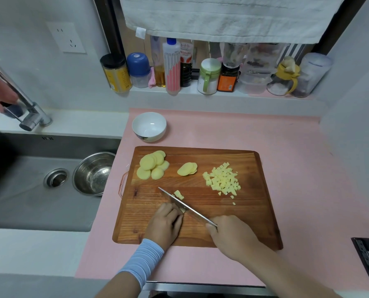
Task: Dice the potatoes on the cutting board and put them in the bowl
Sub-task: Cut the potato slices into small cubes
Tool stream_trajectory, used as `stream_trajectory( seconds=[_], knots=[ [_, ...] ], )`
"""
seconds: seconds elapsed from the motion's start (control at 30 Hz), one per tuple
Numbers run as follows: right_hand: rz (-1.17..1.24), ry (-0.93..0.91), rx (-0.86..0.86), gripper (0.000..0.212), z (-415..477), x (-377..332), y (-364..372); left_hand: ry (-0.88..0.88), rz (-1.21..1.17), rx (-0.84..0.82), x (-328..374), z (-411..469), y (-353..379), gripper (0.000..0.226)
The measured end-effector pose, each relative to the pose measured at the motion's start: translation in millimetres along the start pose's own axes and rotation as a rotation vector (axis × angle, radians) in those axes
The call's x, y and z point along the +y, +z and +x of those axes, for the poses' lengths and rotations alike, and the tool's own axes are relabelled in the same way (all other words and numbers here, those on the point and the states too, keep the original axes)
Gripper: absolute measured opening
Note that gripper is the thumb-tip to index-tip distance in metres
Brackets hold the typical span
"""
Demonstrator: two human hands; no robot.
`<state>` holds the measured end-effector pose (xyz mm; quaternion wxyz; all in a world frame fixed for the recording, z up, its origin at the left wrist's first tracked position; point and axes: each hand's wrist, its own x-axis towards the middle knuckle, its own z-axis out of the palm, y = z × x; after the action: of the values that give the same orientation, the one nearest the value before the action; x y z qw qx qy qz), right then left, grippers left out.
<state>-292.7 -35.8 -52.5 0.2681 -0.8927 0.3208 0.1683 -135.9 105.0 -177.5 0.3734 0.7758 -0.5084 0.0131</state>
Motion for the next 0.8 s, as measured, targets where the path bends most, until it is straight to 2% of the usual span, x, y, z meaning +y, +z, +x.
stream_trajectory(
  seconds=[0.2, 0.5, 0.63, 0.8],
  knots=[
    [0.034, 0.033, -0.024, 0.039, 28.6, -22.1, 5.1, -0.002, -0.002, -0.002, -2.7, -1.4, 1.0, 0.006],
    [0.078, 0.048, -0.016, 0.037, 31.1, -19.4, 6.1, 0.005, 0.006, 0.036, -7.6, -11.0, 0.7, 0.004],
    [0.043, 0.026, -0.016, 0.041, 27.4, -20.3, 4.8, 0.014, 0.009, 0.027, -4.4, -10.0, 1.0, 0.012],
    [-0.013, -0.038, 0.012, 0.045, 16.6, -23.2, -4.2, 0.014, -0.005, 0.025, -4.3, -8.3, -0.5, 0.010]
  ],
)
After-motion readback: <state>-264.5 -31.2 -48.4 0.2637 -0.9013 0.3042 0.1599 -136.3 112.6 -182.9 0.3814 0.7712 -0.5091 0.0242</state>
